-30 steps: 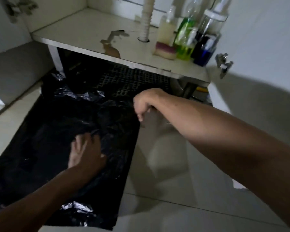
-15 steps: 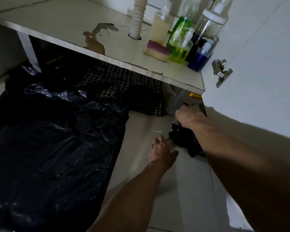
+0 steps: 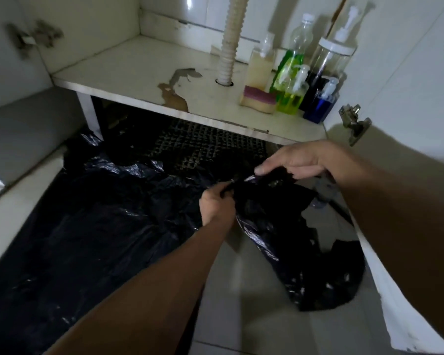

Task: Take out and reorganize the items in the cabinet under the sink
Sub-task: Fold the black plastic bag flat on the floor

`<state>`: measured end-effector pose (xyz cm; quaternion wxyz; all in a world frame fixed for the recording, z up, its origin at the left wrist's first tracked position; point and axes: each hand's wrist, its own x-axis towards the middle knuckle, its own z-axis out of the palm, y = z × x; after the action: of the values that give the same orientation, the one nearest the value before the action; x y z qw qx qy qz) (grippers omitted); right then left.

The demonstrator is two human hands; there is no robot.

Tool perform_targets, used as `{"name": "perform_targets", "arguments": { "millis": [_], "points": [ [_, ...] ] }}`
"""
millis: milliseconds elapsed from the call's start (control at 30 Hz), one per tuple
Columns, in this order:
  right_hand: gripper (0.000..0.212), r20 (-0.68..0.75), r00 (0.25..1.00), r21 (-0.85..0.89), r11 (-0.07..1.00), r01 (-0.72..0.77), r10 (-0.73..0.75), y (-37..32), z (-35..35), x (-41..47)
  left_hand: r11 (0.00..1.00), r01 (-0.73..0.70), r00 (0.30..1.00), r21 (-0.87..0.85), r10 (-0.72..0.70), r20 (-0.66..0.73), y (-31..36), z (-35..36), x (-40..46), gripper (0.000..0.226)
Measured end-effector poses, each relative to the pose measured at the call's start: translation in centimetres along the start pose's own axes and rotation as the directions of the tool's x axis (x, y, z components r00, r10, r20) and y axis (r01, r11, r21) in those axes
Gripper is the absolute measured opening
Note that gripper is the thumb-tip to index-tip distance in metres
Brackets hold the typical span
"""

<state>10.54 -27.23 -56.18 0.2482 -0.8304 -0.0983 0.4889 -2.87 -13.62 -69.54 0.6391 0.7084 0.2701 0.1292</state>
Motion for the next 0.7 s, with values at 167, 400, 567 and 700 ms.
{"name": "perform_targets", "arguments": {
  "millis": [167, 400, 567, 700],
  "points": [
    [0.059, -0.456, 0.846, 0.129, 0.920, 0.369, -0.275, -5.1, 1.2, -1.9, 0.980, -0.009, 1.000, -0.197, 0.015, 0.025, 5.4, -7.5, 2.2, 0.032],
    [0.026, -0.379, 0.728, -0.084, 0.805, 0.587, -0.571, -11.6, 4.2, -3.4, 0.958, -0.162, 0.976, -0.238, 0.192, 0.108, 14.9, -16.2, 2.8, 0.034],
    [0.058, -0.434, 0.586, -0.037, 0.663, 0.748, -0.685, -16.2, 5.0, -4.4, 0.963, -0.268, 0.945, 0.026, 0.258, 0.201, 20.2, -22.9, 4.2, 0.033],
    [0.086, -0.271, 0.547, -0.139, 0.594, 0.792, -0.792, -20.3, 7.4, -5.4, 0.969, -0.246, 0.898, 0.007, 0.225, 0.379, 23.3, -26.3, 4.3, 0.028]
  ]
}}
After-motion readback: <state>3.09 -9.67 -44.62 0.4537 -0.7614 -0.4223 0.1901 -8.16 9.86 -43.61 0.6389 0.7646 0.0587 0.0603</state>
